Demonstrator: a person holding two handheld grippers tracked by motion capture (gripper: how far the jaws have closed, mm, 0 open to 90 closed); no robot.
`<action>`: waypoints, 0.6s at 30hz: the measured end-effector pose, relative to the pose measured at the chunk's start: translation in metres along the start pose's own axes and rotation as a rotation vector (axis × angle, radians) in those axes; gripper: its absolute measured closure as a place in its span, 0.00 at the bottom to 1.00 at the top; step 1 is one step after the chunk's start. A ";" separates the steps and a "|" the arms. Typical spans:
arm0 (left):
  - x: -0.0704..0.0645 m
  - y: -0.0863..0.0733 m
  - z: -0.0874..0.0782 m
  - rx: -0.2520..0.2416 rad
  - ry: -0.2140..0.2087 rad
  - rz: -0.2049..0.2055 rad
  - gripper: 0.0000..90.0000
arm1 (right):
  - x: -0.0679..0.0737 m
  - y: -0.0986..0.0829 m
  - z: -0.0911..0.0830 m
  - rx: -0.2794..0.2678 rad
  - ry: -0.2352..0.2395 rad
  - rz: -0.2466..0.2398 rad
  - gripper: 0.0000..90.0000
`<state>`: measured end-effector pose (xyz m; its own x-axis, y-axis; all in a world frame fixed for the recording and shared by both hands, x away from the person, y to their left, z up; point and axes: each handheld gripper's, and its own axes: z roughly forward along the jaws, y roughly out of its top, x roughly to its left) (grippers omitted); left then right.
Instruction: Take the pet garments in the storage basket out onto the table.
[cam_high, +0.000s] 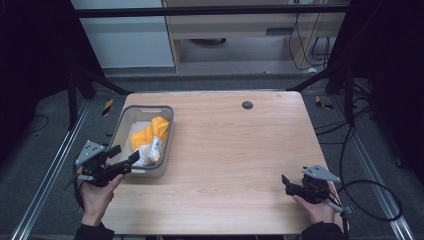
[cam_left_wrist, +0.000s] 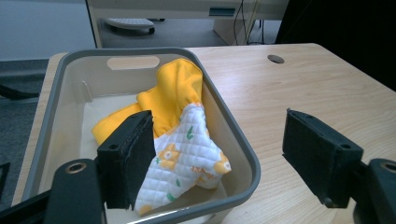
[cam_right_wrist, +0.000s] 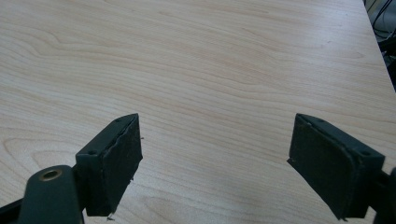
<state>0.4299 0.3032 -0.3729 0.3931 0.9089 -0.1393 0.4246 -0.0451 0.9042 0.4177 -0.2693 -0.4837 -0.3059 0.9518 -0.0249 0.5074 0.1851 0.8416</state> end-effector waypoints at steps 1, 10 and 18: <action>0.000 0.000 0.000 0.000 0.000 0.000 0.28 | 0.000 0.000 0.000 0.000 0.000 0.000 0.19; 0.003 0.009 0.009 0.005 0.012 -0.001 0.27 | -0.001 0.000 0.001 -0.001 -0.001 0.001 0.19; 0.005 0.015 0.020 0.031 0.015 0.001 0.27 | -0.001 0.000 0.001 0.000 0.000 0.008 0.19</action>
<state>0.4543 0.2983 -0.3682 0.3810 0.9150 -0.1325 0.4496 -0.0582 0.8913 0.4191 -0.2700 -0.4839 -0.3016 0.9533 -0.0186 0.5100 0.1777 0.8416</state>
